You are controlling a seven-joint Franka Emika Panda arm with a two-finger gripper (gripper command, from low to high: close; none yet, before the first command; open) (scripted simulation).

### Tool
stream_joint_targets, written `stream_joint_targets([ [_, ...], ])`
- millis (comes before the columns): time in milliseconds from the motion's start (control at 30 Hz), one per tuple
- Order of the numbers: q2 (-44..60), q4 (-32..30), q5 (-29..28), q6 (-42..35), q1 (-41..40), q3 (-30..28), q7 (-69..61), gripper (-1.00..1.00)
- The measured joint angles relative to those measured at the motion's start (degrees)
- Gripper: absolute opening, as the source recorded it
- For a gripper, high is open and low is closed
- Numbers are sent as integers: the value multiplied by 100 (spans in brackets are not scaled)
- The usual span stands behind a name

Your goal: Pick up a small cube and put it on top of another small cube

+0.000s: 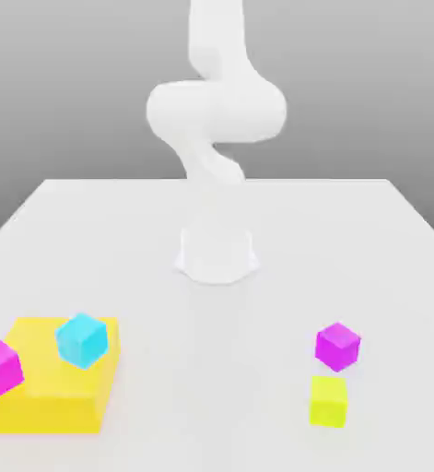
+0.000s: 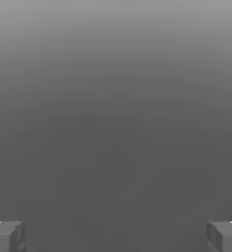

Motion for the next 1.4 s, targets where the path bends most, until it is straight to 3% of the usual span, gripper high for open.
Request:
stream_joint_targets([
  [367,2303,-805,59,1188,97,797,1221,0],
  [667,4195,-1451,-399,2143,382,1273,2567,0],
  [800,5043,-1661,-742,2598,660,1150,3199,0],
  [967,6080,-1490,-1296,3384,1117,597,3670,0],
  [1000,6192,-1466,-1345,3471,1173,530,3709,-100],
  [1233,6174,-1470,-1349,3465,1161,543,3713,-100],
  [1400,5262,-1667,-797,2753,867,959,3293,-100],
])
